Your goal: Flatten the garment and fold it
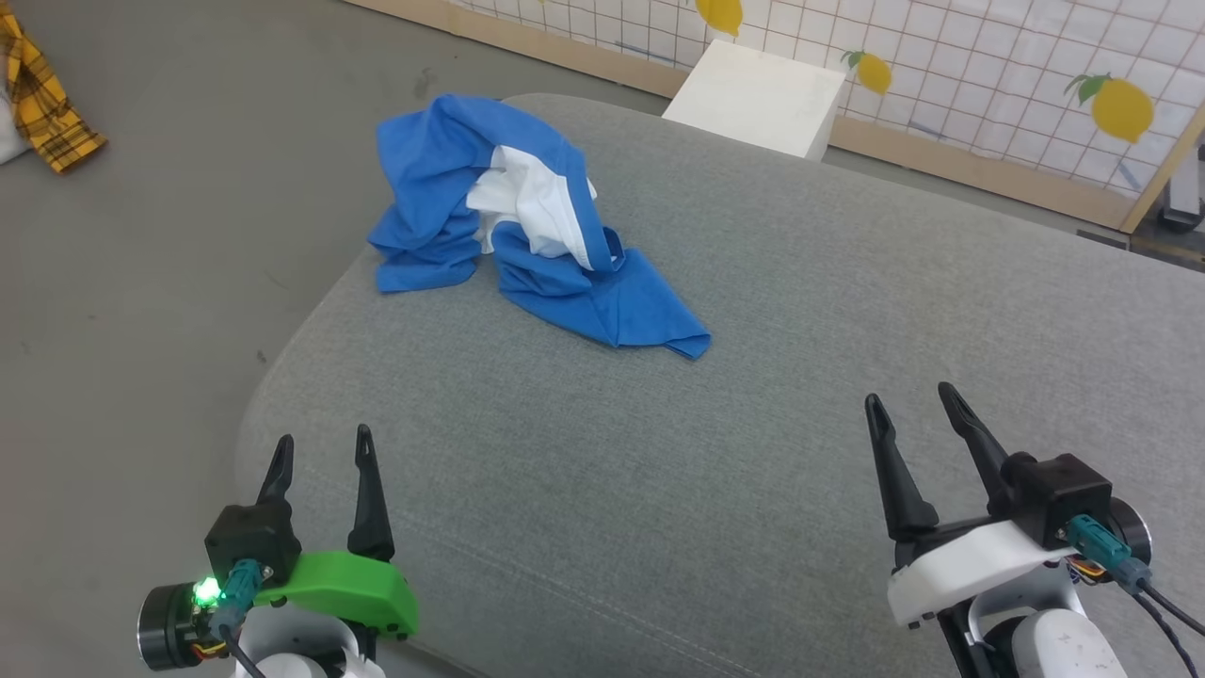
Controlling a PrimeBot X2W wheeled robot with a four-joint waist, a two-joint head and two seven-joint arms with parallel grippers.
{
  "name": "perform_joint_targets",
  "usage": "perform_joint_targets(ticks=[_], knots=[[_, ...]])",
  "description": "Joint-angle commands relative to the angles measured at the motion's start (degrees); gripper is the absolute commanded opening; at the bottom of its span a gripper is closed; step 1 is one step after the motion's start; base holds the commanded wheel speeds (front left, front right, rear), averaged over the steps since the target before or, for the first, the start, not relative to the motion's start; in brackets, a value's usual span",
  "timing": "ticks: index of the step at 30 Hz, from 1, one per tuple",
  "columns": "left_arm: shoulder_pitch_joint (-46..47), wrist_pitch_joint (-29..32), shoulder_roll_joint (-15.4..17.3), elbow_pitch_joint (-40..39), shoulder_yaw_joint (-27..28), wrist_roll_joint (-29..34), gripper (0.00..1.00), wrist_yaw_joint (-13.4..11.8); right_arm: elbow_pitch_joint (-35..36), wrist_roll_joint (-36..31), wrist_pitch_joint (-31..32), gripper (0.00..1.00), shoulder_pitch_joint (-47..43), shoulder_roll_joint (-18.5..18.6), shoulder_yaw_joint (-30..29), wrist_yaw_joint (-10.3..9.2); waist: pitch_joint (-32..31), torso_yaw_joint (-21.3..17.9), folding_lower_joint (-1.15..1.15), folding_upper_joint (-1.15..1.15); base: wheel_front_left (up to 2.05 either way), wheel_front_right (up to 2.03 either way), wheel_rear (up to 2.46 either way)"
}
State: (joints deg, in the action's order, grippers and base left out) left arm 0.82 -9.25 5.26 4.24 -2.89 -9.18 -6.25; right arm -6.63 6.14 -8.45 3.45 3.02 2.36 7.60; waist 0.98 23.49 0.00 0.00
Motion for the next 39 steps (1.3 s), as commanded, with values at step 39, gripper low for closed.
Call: perform_joint_targets(ticks=[39], knots=[[1.9, -4.9, 2.1, 3.8, -3.2, -5.6, 1.0, -4.0, -3.1, 3.3, -4.5, 1.0, 3.0, -0.1, 1.0, -0.11, 1.0, 7.6, 0.0, 0.0, 0.0, 0.0, 0.0]])
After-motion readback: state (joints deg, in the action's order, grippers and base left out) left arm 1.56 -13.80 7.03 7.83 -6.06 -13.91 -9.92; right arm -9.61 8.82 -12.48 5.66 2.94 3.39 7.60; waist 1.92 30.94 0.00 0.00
